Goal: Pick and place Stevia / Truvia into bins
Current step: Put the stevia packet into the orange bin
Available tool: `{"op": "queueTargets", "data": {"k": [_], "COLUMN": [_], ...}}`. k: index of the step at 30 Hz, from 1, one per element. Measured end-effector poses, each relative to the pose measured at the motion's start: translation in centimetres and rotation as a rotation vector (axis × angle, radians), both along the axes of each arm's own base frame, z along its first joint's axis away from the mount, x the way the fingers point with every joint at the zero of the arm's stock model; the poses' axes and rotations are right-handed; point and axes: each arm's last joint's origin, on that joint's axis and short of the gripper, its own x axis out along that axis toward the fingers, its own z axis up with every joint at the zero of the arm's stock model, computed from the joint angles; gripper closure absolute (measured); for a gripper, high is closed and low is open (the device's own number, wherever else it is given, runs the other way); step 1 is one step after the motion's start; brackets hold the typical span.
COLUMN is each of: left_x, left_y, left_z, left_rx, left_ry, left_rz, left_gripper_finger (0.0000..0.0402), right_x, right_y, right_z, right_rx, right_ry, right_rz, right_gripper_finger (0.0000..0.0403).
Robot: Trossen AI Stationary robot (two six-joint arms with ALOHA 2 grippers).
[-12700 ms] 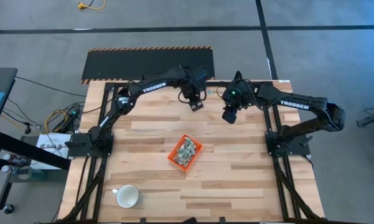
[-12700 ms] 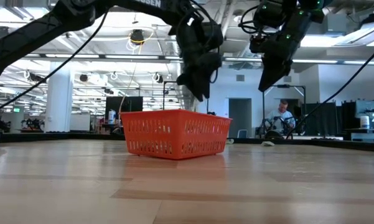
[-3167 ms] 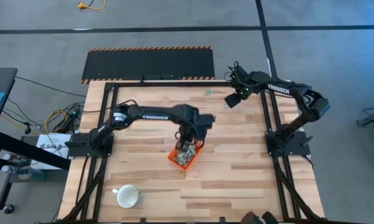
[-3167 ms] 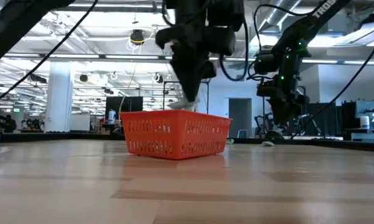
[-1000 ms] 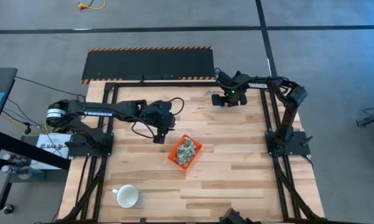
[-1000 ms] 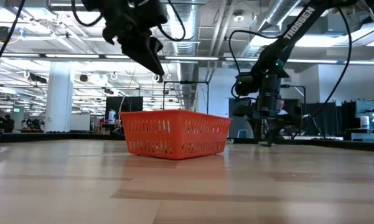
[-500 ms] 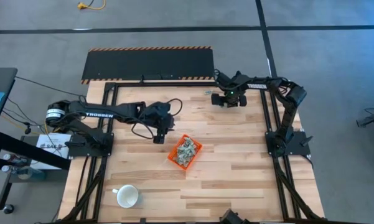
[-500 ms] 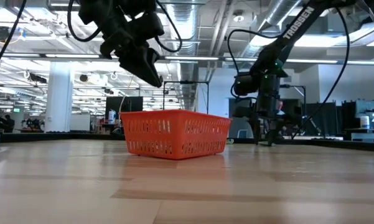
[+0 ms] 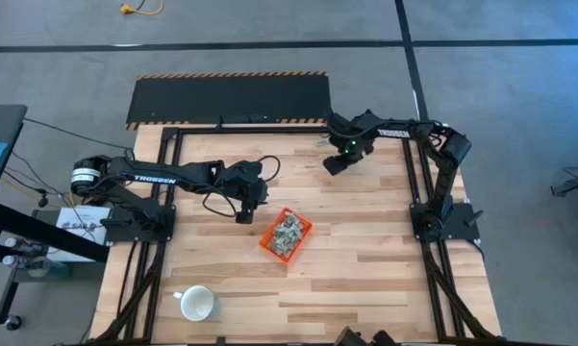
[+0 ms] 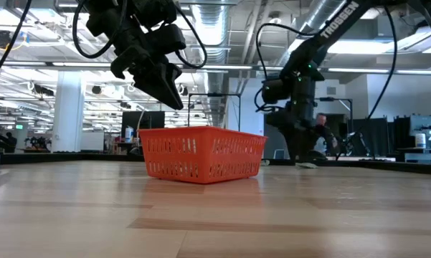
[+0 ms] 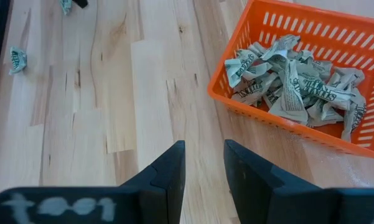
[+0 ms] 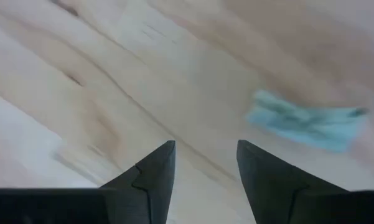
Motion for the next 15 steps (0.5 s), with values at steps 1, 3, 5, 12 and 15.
{"op": "queueTargets", "data": {"k": [1, 3, 5, 12, 15], "left_x": [0.0, 0.0, 0.0, 0.2, 0.2], "left_y": [0.0, 0.0, 0.0, 0.0, 0.0], "left_z": [0.0, 0.0, 0.0, 0.2, 0.2], "left_rx": [0.000, 0.002, 0.003, 0.008, 0.009], "left_ry": [0.001, 0.000, -0.002, -0.021, -0.021], "left_rz": [0.000, -0.002, -0.002, -0.002, -0.001], "left_gripper_finger": [0.0302, 0.0302, 0.0302, 0.0302, 0.0302], "right_x": [0.2, 0.5, 0.7, 1.4, 1.4], "right_y": [0.1, 0.2, 0.4, 1.3, 1.2], "right_z": [0.3, 1.1, 1.6, 1.8, 1.8], "right_rx": [-0.018, -0.063, -0.138, -0.239, -0.244], "right_ry": [0.016, 0.051, 0.119, 0.201, 0.203], "right_rz": [0.056, 0.194, 0.358, 0.719, 0.794], "right_gripper_finger": [0.0237, 0.0237, 0.0237, 0.0237, 0.0237]}}
